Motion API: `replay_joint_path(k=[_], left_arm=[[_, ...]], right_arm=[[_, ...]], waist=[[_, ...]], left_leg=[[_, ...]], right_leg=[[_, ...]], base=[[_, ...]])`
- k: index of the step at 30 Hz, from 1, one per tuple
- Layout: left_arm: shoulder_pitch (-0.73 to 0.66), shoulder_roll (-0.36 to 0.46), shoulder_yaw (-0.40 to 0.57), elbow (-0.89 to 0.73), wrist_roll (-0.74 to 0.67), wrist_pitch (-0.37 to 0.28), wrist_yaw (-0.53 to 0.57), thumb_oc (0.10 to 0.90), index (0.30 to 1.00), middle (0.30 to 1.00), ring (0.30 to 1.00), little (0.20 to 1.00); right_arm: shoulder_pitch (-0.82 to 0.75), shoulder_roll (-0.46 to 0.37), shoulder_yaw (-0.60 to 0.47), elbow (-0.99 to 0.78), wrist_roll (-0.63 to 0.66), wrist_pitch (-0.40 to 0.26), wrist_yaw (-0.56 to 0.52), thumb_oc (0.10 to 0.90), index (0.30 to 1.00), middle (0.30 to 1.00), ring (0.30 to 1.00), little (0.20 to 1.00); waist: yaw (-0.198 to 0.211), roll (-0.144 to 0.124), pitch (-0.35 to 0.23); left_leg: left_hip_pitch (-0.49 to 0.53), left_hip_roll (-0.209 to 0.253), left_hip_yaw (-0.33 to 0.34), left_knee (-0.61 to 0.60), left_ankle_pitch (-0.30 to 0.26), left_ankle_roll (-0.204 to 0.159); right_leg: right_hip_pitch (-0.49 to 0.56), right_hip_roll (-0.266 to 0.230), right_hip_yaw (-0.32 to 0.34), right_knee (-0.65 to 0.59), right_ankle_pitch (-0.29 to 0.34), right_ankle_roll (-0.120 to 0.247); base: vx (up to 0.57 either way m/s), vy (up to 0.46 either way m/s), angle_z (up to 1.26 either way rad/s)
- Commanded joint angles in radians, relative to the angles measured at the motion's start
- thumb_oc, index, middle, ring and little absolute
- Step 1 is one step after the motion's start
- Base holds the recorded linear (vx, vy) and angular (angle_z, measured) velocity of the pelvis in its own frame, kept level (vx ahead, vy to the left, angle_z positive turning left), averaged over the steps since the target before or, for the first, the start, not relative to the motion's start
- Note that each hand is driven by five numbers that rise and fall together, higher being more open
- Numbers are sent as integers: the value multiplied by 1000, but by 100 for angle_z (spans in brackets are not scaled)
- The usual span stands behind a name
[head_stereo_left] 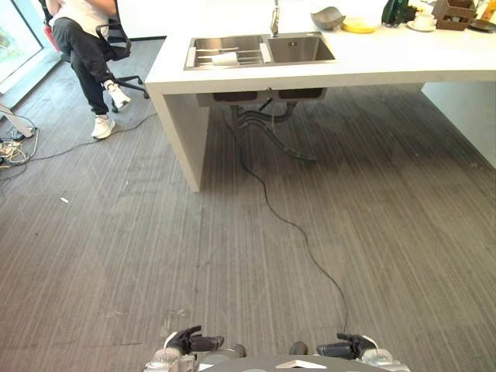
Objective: Place the dishes in the dishwasher.
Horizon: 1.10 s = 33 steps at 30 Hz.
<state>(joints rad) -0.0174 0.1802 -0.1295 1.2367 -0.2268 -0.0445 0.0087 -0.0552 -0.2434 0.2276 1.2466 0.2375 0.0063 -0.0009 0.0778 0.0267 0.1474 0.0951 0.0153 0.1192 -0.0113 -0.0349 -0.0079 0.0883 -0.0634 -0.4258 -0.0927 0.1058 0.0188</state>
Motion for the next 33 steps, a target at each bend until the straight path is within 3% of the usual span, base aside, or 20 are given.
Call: replay_joint_path(k=[1,9,12,19,31,33], left_arm=[[-34,-2,-23,23,-22,-25,27,800,900,900,900,900],[-41,13,-17,-15,-38,-37,35,800,900,900,900,900],[-66,40,-40,2,27,-33,30,800,900,900,900,900],[-65,39,-16,52,31,-27,11,800,900,900,900,900],[-32,12,-30,154,78,13,-77,800,900,900,900,900],[-31,17,-59,163,136,21,-87,800,900,900,900,900]], right_arm=[[-93,-27,4,-20,37,-32,-18,800,900,900,900,900],[-110,-43,8,-63,33,-36,-19,800,900,900,900,900],[-128,-56,19,-34,9,-28,-4,800,900,900,900,900],[-120,-61,0,53,-4,-14,11,800,900,900,900,900],[-119,-63,4,104,-52,5,48,800,900,900,900,900],[-126,-68,24,111,-97,11,53,800,900,900,900,900]], waist=[[27,-8,16],[46,-10,6],[57,-10,-7],[74,-13,-23],[56,-9,-41],[49,-7,-42]], left_leg=[[-15,35,-40,-76,49,-74],[-15,32,-45,-76,48,-73],[-13,31,-49,-76,45,-72],[-12,28,-54,-76,42,-71],[-9,27,-47,-76,37,-68],[-12,27,-44,-76,37,-69]], right_leg=[[21,-120,35,22,-45,141],[26,-120,24,23,-44,144],[29,-118,21,19,-41,145],[33,-115,16,13,-39,145],[36,-111,25,5,-37,147],[33,-110,30,5,-37,147]], base=[[0,0,0],[0,0,0],[9,24,6],[5,10,2],[9,4,0],[5,11,-2]])
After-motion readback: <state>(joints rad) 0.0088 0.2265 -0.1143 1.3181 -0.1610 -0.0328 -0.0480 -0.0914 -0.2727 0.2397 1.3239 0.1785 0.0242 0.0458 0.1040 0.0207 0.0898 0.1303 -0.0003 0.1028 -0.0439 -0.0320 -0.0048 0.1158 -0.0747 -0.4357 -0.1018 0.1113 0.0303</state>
